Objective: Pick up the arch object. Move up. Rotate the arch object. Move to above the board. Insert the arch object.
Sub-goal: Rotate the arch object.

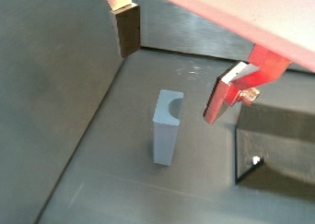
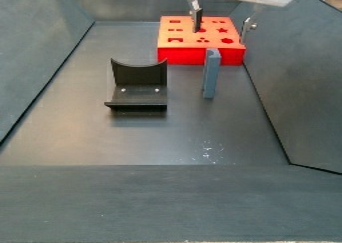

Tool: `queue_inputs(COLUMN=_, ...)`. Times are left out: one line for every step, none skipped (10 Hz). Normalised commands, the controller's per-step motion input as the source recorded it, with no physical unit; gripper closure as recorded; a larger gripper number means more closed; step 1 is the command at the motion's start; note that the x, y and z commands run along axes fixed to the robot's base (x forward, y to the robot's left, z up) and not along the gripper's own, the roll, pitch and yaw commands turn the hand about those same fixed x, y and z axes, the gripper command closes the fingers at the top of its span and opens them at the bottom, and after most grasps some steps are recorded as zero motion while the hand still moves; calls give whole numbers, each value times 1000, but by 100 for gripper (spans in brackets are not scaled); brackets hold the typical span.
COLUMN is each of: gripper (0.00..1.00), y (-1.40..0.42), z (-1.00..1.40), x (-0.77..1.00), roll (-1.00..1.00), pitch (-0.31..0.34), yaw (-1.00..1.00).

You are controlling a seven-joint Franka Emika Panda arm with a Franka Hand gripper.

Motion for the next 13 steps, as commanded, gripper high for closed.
queue_inputs(gripper=0, y=11, z=-2, x=12, roll=-9, pitch=6, yaw=-1000)
queue_inputs(gripper=0, y=11, z=-2, x=12, roll=-10, pitch=7, yaw=-1000)
queue_inputs(gripper=0, y=11, z=-2, x=12, roll=-11, pitch=7, yaw=-1000)
queue_inputs(gripper=0, y=11, z=-2, x=12, roll=-12, pitch=8, yaw=-1000)
queue_inputs(gripper=0, y=11, z=-2, x=12, roll=-13, pitch=9, yaw=-1000)
queue_inputs(gripper=0, y=11, z=-2, x=12, roll=-15, pitch=10, yaw=-1000)
queue_inputs(gripper=0, y=11, z=-2, x=12, roll=-16, pitch=11, yaw=-1000)
queue_inputs(gripper=0, y=11, z=-2, x=12, roll=-19, pitch=13, yaw=-1000)
queue_inputs(gripper=0, y=11, z=-2, x=12, roll=-21, pitch=14, yaw=-1000)
queue_inputs(gripper=0, y=11, z=-2, x=12, roll=-26, pitch=18, yaw=-1000)
queue_inputs(gripper=0, y=11, z=-2, x=12, roll=-31, pitch=21, yaw=-1000)
queue_inputs(gripper=0, y=11, z=-2, x=12, roll=-38, pitch=26, yaw=-979)
queue_inputs(gripper=0, y=11, z=-2, x=12, roll=-38, pitch=26, yaw=-735)
